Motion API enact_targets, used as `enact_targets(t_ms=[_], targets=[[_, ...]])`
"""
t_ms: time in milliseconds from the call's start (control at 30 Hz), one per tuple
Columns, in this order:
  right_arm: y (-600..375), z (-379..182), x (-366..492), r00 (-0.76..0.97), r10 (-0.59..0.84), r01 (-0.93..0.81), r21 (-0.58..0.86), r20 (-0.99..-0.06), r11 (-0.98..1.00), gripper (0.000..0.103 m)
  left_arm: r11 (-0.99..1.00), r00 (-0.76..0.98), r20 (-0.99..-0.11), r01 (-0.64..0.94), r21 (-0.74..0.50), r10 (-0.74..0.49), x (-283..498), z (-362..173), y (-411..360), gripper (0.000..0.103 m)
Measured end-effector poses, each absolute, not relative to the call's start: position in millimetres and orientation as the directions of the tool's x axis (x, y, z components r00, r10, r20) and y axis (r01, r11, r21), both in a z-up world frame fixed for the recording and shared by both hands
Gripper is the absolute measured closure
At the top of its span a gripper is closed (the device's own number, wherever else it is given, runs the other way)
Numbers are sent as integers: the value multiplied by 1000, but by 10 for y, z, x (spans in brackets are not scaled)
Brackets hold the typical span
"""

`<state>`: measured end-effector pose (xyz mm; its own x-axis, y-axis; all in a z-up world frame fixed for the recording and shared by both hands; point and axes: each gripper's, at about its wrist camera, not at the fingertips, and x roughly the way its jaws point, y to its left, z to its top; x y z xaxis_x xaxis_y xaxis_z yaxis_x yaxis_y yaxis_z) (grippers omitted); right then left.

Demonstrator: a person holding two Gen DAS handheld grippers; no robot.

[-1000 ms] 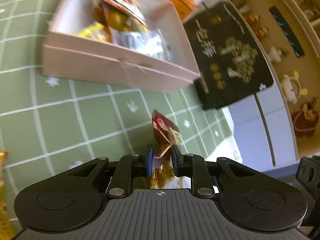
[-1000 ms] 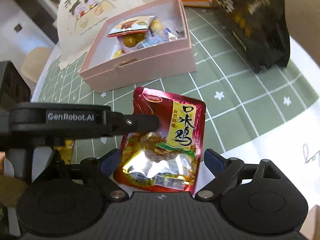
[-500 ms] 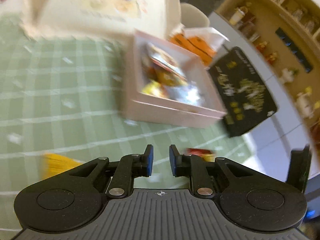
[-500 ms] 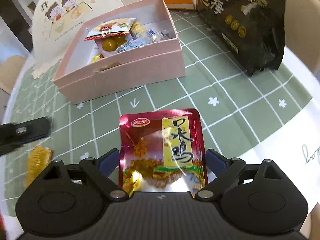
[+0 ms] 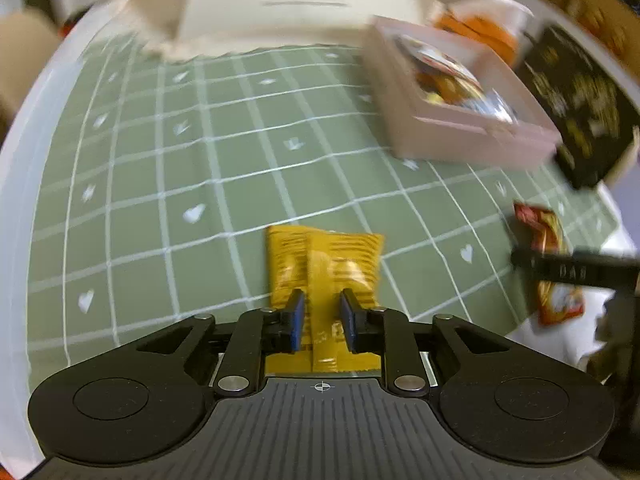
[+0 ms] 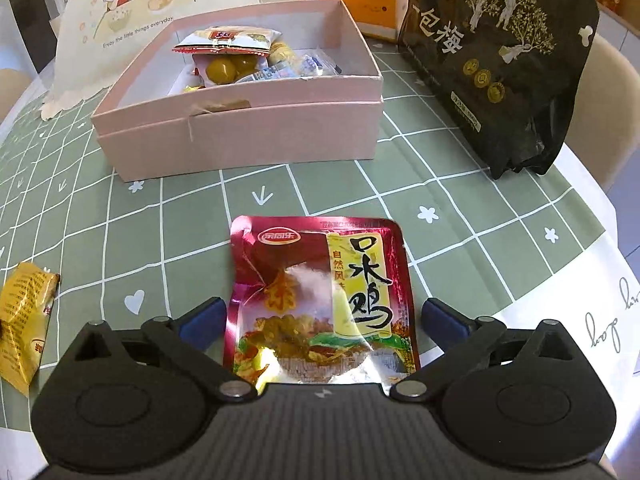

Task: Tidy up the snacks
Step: 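Release the red bag with the left tool and move it back over the yellow packet, then lower the left tool onto the yellow packet and close on it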

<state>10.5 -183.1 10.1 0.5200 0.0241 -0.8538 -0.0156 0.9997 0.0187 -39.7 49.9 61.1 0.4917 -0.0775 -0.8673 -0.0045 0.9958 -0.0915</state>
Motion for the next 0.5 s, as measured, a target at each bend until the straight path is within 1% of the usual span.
enact_targets(t_ms=[67, 100, 167, 333, 400, 500], targets=[[-1834, 98, 96, 526, 26, -19, 19, -850, 1000, 0, 998, 490, -870, 36, -50, -61, -336, 597, 352, 76], [-1833, 97, 91, 529, 27, -21, 19, -848, 1000, 0, 998, 481, -875, 47, -41, -58, -310, 581, 290, 74], [-1827, 98, 78, 534, 28, -24, 18, -845, 1000, 0, 998, 477, -877, 62, -26, -52, -312, 566, 231, 73], [-1827, 92, 45, 550, 28, -23, 19, -834, 1000, 0, 996, 460, -883, 57, -75, -93, -233, 548, 244, 68], [-1826, 90, 33, 558, 28, -23, 19, -829, 1000, 0, 994, 453, -886, 44, -95, -105, -197, 545, 260, 68], [-1821, 86, 15, 568, 27, -21, 19, -823, 1000, 0, 997, 462, -883, 31, -77, -83, -171, 565, 227, 67]])
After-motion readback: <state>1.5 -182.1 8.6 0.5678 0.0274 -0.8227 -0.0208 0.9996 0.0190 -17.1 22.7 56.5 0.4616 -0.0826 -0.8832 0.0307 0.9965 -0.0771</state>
